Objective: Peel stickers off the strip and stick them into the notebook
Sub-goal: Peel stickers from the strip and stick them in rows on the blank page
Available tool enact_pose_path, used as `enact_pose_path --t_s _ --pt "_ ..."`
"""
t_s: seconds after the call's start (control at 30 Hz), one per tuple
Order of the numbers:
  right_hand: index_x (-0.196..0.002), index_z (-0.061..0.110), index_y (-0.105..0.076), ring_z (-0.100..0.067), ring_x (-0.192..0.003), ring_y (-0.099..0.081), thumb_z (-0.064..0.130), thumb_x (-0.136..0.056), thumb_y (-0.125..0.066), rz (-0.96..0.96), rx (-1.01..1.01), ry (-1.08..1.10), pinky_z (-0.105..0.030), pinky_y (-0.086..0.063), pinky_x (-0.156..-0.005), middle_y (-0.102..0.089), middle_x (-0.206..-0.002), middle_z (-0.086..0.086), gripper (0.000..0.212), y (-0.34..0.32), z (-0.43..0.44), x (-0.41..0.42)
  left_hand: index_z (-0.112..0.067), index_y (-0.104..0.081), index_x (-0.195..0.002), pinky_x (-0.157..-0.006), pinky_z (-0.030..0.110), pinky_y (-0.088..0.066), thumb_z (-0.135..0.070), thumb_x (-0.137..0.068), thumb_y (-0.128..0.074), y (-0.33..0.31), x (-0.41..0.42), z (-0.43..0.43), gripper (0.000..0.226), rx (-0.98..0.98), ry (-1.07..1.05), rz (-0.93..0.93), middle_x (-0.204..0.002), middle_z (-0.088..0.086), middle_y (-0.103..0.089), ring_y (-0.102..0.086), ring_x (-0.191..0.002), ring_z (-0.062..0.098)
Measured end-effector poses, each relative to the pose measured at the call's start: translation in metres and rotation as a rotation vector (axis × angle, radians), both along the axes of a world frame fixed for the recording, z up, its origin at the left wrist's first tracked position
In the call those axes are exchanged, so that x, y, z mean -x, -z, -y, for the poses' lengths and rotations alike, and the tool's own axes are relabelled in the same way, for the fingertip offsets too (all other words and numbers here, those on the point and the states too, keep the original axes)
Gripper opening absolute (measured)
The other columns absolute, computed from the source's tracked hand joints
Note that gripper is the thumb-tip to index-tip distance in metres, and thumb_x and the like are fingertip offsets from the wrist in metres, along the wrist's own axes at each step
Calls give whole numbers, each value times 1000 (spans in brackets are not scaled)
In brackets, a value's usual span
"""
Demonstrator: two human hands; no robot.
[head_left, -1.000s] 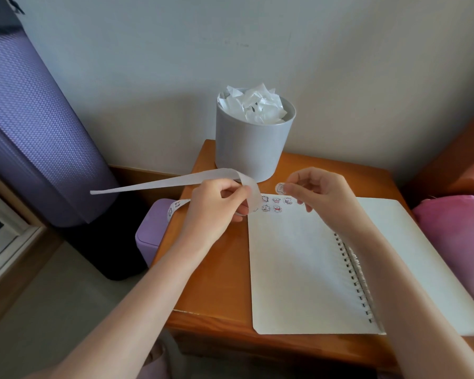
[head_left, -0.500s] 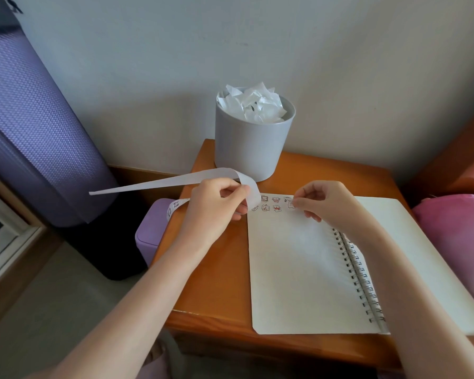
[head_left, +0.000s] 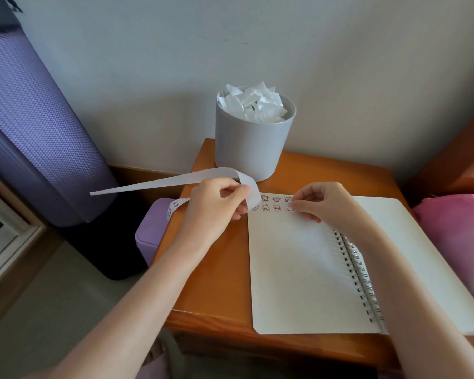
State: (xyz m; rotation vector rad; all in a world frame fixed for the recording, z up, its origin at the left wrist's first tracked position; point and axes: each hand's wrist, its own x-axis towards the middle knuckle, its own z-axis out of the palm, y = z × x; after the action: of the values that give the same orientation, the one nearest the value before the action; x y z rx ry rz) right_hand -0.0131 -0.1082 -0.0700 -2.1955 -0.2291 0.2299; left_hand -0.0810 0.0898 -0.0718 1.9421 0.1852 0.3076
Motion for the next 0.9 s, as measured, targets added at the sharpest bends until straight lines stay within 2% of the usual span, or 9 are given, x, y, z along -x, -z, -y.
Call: enact_pose_path --t_s 0.17,0.4,0.57,0.73,0.9 --pt "-74 15 -67 -11 -53 -52 9 -82 -69 12 18 -5 -20 -40 -50 -66 -66 -3 10 3 0 -1 -19 -64 -94 -53 8 -51 -25 -91 -57 0 0 0 10 2 -1 -4 -70 -10 -63 -65 -64 8" --pt "-73 17 -66 -6 -49 -51 10 -82 -70 30 50 -6 -15 -40 -47 -64 -63 1 12 6 -1 -4 -19 -64 -93 -51 6 -48 -25 -91 -57 0 0 0 9 -2 -6 -6 -69 -11 -62 -64 -60 2" --pt "-76 16 -67 3 -45 -50 10 -81 -70 49 58 9 -11 -38 -46 -63 -63 4 8 8 -1 -3 -14 -67 -100 -52 8 -50 -25 -91 -57 0 -1 1 18 -8 -14 -16 -72 -7 -64 -65 -64 7" --pt "-78 15 -68 -6 -56 -53 11 -80 -71 79 62 19 -17 -41 -54 -65 -70 0 6 11 -4 -2 -13 -68 -100 -53 8 -51 -24 -91 -57 0 0 1 18 -9 -14 -17 -71 -7 -64 -66 -65 8" --pt "-87 21 -59 -10 -63 -52 12 -78 -74 117 49 37 -25 -42 -57 -60 -77 2 20 13 -2 -2 -12 -69 -98 -53 10 -52 -23 -91 -57 0 0 3 18 3 -8 -19 -69 -7 -65 -65 -60 6"
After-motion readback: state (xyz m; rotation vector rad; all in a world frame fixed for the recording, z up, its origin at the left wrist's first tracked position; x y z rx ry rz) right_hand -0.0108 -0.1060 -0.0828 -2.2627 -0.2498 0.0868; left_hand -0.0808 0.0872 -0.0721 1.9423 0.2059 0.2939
